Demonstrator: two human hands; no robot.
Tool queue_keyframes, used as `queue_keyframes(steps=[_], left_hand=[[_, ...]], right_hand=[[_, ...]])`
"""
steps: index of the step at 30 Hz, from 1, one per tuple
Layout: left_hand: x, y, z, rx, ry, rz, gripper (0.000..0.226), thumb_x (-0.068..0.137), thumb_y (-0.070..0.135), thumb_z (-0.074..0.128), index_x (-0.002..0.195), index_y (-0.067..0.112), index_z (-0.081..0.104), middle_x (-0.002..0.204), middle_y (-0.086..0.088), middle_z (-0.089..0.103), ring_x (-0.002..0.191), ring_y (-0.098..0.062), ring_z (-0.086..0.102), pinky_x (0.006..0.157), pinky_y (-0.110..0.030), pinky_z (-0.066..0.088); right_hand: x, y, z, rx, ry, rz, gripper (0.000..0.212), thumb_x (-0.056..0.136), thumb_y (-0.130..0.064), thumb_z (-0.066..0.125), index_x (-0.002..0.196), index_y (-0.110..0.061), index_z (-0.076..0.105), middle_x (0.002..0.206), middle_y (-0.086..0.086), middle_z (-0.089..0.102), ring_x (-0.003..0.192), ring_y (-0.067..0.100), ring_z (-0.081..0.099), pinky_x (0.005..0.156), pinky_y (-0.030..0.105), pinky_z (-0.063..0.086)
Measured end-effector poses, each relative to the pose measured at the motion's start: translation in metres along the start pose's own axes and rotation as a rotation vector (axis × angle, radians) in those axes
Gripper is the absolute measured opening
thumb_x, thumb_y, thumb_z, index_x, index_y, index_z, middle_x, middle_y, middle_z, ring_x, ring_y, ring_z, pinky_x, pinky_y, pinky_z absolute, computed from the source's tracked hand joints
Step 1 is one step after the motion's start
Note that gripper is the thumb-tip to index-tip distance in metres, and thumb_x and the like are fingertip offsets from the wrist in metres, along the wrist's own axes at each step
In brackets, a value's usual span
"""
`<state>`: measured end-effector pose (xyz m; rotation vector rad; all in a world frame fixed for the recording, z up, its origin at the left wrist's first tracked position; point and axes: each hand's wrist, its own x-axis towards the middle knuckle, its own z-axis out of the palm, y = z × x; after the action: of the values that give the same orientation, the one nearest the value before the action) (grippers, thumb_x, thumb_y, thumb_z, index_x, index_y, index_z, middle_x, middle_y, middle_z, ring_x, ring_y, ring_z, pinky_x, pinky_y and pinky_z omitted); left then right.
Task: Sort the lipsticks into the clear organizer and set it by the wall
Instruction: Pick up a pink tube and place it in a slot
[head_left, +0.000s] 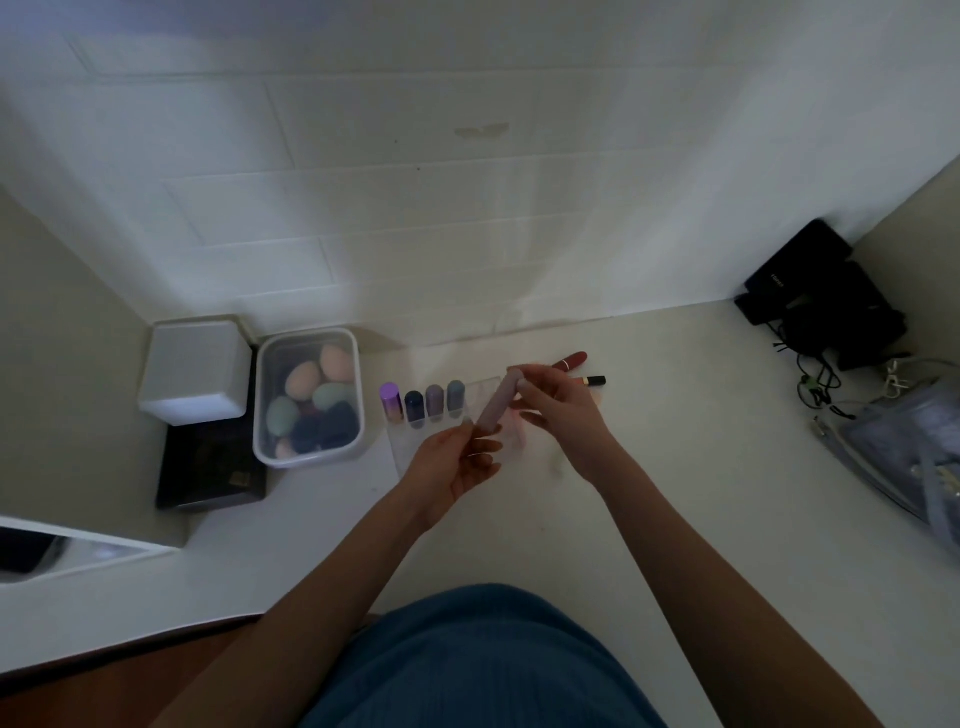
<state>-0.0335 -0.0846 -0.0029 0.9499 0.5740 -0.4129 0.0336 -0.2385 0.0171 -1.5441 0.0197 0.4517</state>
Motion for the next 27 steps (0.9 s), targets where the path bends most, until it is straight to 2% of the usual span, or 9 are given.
queue_keyframes(steps=[3, 5, 7, 9, 15, 19, 21, 23, 27], left_hand=[[0.000, -0.002, -0.005, 0.064, 0.060, 0.030, 0.034, 0.100, 0.021, 0.038, 0.095, 0.006, 0.068, 0.084, -0.010, 0.065, 0.069, -0.016, 0.061, 0.063, -0.026, 0.057], [0.001, -0.002, -0.007, 0.072, 0.101, 0.043, 0.030, 0.099, 0.017, 0.040, 0.093, 0.006, 0.068, 0.086, -0.011, 0.065, 0.070, -0.018, 0.060, 0.063, -0.026, 0.057], [0.002, -0.001, -0.009, 0.079, 0.135, 0.043, 0.026, 0.096, 0.013, 0.044, 0.093, 0.006, 0.068, 0.086, -0.012, 0.065, 0.069, -0.018, 0.061, 0.065, -0.027, 0.056], [0.003, -0.002, -0.010, 0.092, 0.145, 0.043, 0.025, 0.096, 0.012, 0.045, 0.092, 0.007, 0.068, 0.084, -0.012, 0.066, 0.069, -0.018, 0.062, 0.066, -0.028, 0.057], [0.006, -0.006, -0.011, 0.149, 0.155, 0.053, 0.026, 0.096, 0.014, 0.044, 0.091, 0.009, 0.069, 0.084, -0.011, 0.068, 0.070, -0.019, 0.064, 0.068, -0.029, 0.057], [0.007, -0.007, -0.011, 0.172, 0.156, 0.059, 0.026, 0.096, 0.013, 0.043, 0.091, 0.009, 0.069, 0.082, -0.011, 0.068, 0.069, -0.018, 0.065, 0.068, -0.029, 0.057], [0.006, -0.006, -0.010, 0.206, 0.158, 0.067, 0.027, 0.097, 0.012, 0.042, 0.090, 0.009, 0.068, 0.081, -0.010, 0.067, 0.068, -0.018, 0.064, 0.067, -0.028, 0.057], [0.006, -0.006, -0.008, 0.266, 0.163, 0.083, 0.027, 0.097, 0.009, 0.041, 0.089, 0.010, 0.067, 0.079, -0.010, 0.066, 0.065, -0.017, 0.064, 0.065, -0.026, 0.058], [0.006, -0.008, 0.000, 0.403, 0.176, 0.128, 0.023, 0.096, 0.003, 0.041, 0.091, 0.007, 0.064, 0.077, -0.011, 0.064, 0.056, -0.015, 0.061, 0.055, -0.023, 0.057]], right_hand=[[0.008, -0.010, 0.003, -0.051, 0.066, -0.107, 0.020, 0.093, -0.009, 0.055, 0.112, -0.014, 0.061, 0.108, 0.006, 0.066, 0.094, 0.010, 0.067, 0.077, 0.020, 0.055], [0.013, -0.016, 0.008, -0.132, 0.081, -0.179, 0.018, 0.094, -0.005, 0.053, 0.107, -0.015, 0.060, 0.104, 0.002, 0.065, 0.094, 0.012, 0.066, 0.075, 0.017, 0.054], [0.019, -0.018, 0.015, -0.254, 0.083, -0.240, 0.020, 0.093, -0.002, 0.052, 0.105, -0.017, 0.060, 0.100, -0.003, 0.064, 0.095, 0.014, 0.066, 0.077, 0.019, 0.055], [0.024, -0.017, 0.020, -0.378, 0.075, -0.285, 0.023, 0.091, -0.001, 0.052, 0.107, -0.015, 0.060, 0.100, -0.008, 0.063, 0.093, 0.009, 0.064, 0.083, 0.024, 0.055], [0.029, -0.002, 0.023, -0.674, -0.094, -0.298, 0.024, 0.091, -0.003, 0.052, 0.108, -0.016, 0.062, 0.105, -0.005, 0.065, 0.093, 0.010, 0.058, 0.086, 0.027, 0.049], [0.030, 0.004, 0.017, -0.659, -0.068, -0.251, 0.036, 0.092, 0.002, 0.046, 0.116, -0.019, 0.062, 0.121, -0.001, 0.061, 0.100, 0.008, 0.055, 0.090, 0.020, 0.045], [0.029, 0.005, 0.008, -0.610, 0.004, -0.224, 0.044, 0.092, 0.005, 0.042, 0.123, -0.022, 0.059, 0.124, -0.003, 0.057, 0.104, 0.008, 0.056, 0.090, 0.015, 0.044], [0.027, 0.007, -0.007, -0.549, 0.162, -0.208, 0.046, 0.090, 0.007, 0.039, 0.121, -0.021, 0.060, 0.114, -0.003, 0.061, 0.093, 0.010, 0.060, 0.080, 0.009, 0.044], [0.019, 0.023, -0.050, -0.574, 0.483, -0.151, 0.033, 0.086, 0.006, 0.044, 0.101, -0.013, 0.067, 0.103, 0.007, 0.069, 0.093, 0.020, 0.061, 0.070, 0.015, 0.037]])
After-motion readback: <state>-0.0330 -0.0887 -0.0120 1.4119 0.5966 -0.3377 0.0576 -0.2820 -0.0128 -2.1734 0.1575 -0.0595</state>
